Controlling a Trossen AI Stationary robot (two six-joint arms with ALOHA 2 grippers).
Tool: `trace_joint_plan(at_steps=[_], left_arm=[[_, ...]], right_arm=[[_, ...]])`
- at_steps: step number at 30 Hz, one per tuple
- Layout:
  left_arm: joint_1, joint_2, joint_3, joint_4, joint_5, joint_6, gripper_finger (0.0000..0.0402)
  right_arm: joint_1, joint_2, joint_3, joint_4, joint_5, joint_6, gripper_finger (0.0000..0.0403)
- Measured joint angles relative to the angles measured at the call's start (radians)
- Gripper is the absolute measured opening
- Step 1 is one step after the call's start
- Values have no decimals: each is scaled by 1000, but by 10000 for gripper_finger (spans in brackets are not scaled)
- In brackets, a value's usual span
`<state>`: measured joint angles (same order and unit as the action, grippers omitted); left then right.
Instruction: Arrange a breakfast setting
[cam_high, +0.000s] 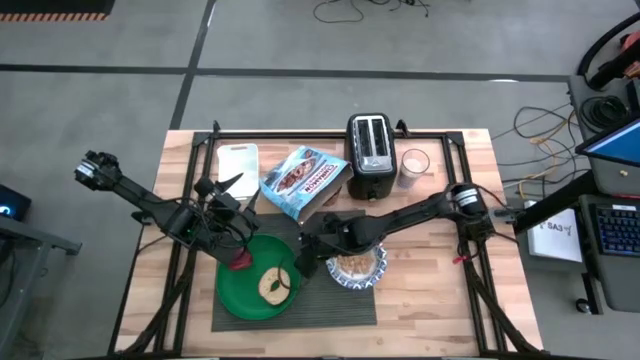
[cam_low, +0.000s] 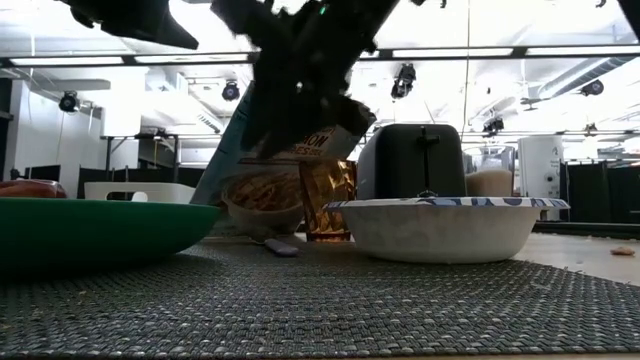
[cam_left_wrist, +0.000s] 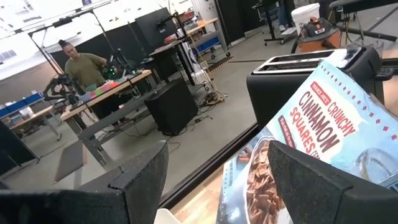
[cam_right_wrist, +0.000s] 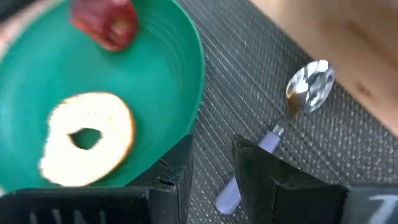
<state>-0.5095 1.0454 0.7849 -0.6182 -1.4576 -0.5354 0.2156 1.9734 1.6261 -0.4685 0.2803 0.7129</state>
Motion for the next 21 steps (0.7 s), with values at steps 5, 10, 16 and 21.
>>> trace_joint_plan(at_steps=[5, 10, 16, 21], left_arm=[[0, 0, -1, -3, 1, 0, 259], [0, 0, -1, -3, 1, 0, 259], [0, 0, -1, -3, 2, 0, 259], [0, 0, -2, -3, 2, -4, 259]], right_arm=[[-9, 86, 136, -167, 8, 46, 100], [-23, 209, 325, -352, 21, 46, 100], [-33, 343, 509, -561, 52, 76, 100], [-34, 400, 579, -605, 94, 97, 100]])
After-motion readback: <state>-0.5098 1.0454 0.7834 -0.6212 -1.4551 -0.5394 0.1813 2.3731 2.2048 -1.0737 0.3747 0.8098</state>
